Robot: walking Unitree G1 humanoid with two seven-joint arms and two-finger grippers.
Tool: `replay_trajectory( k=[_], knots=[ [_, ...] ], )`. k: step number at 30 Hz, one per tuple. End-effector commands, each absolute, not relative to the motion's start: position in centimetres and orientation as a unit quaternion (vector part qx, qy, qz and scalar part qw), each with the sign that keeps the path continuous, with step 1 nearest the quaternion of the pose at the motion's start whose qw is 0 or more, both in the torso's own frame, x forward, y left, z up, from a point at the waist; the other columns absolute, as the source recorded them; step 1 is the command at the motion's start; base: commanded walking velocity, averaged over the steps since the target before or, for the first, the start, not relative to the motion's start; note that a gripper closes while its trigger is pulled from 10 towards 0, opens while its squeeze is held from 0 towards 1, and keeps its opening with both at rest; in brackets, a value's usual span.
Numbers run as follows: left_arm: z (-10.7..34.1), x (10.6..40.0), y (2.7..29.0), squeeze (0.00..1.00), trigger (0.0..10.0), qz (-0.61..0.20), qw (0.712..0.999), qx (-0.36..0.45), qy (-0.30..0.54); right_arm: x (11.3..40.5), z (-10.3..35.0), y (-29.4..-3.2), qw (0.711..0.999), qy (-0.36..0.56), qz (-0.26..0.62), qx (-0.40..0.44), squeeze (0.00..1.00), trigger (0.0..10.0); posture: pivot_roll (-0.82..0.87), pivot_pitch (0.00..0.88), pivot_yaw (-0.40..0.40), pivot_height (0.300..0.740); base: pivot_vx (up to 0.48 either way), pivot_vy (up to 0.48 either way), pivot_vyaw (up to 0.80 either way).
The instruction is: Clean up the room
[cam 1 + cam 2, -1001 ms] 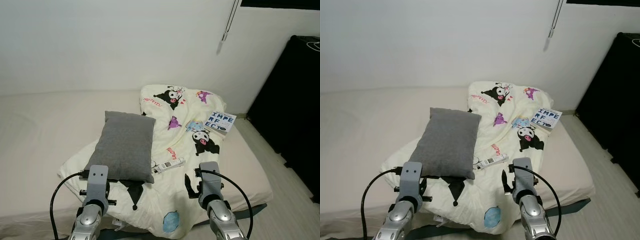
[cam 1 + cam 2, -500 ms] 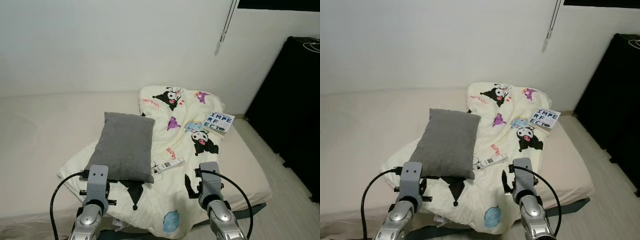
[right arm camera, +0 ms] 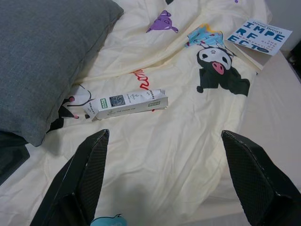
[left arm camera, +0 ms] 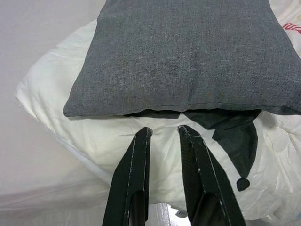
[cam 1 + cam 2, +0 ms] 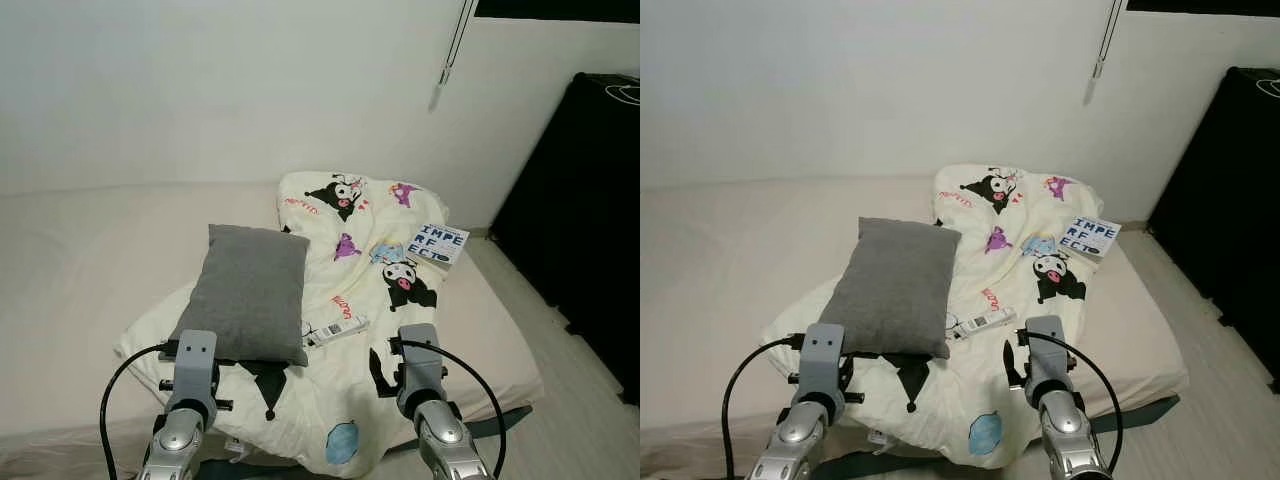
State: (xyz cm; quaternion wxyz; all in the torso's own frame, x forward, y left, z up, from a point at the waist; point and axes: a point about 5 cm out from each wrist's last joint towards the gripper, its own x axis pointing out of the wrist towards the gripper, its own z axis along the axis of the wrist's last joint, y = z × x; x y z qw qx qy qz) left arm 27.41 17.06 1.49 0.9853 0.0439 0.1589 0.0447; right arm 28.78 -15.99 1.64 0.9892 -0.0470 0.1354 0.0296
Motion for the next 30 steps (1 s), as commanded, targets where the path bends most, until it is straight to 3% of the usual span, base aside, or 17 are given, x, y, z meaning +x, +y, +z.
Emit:
replay_trajectory(
  k=[1, 9, 16, 30],
  knots=[
    [1.01, 27.04, 16.93, 0.00, 10.0, 0.039, 0.984, 0.048, 0.167, 28.47, 1.20, -16.02, 0.988, 0.148, 0.030, -0.045, 0.00, 10.0, 0.02, 0.075, -0.047, 0.740, 0.000, 0.000, 0.00],
    [1.26, 27.18, 16.68, 0.00, 10.0, 0.025, 0.986, 0.055, 0.159, 28.52, 1.23, -16.00, 0.988, 0.148, 0.030, -0.045, 0.00, 10.0, 0.02, 0.079, -0.048, 0.740, 0.000, 0.000, 0.00],
    [1.29, 27.12, 16.37, 0.00, 10.0, 0.021, 0.986, 0.055, 0.156, 28.56, 1.26, -16.01, 0.988, 0.147, 0.030, -0.045, 0.00, 10.0, 0.02, 0.080, -0.047, 0.740, 0.000, -0.458, 0.00],
    [1.15, 27.11, 16.74, 0.00, 10.0, 0.031, 0.985, 0.048, 0.163, 28.52, 1.23, -15.97, 0.988, 0.148, 0.029, -0.044, 0.00, 10.0, 0.02, 0.082, -0.046, 0.740, 0.000, 0.000, 0.00]
  ],
)
